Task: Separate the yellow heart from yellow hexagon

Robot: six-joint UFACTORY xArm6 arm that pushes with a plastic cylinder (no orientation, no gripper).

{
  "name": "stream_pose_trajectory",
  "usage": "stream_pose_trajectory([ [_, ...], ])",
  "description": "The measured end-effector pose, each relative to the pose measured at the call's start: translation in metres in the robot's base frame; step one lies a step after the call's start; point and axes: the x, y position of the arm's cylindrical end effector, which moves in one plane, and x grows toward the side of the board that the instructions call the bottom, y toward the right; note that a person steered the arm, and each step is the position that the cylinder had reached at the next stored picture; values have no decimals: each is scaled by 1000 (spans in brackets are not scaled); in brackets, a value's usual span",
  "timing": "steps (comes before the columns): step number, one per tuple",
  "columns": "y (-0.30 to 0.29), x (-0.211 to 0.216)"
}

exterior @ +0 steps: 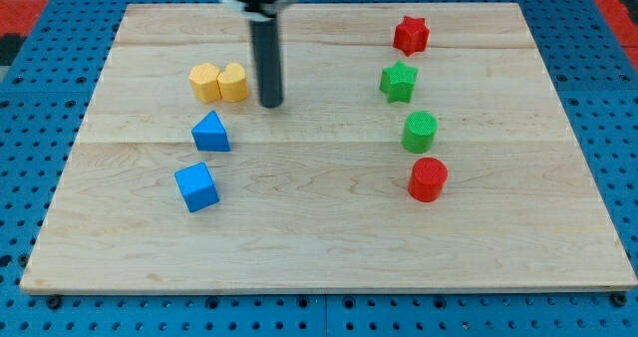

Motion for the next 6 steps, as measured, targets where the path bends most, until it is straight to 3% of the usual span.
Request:
stream_pose_trajectory([
  [1, 3, -17],
  [2, -12, -60],
  [4, -87, -132],
  [5, -145, -95],
  [6, -153, -41],
])
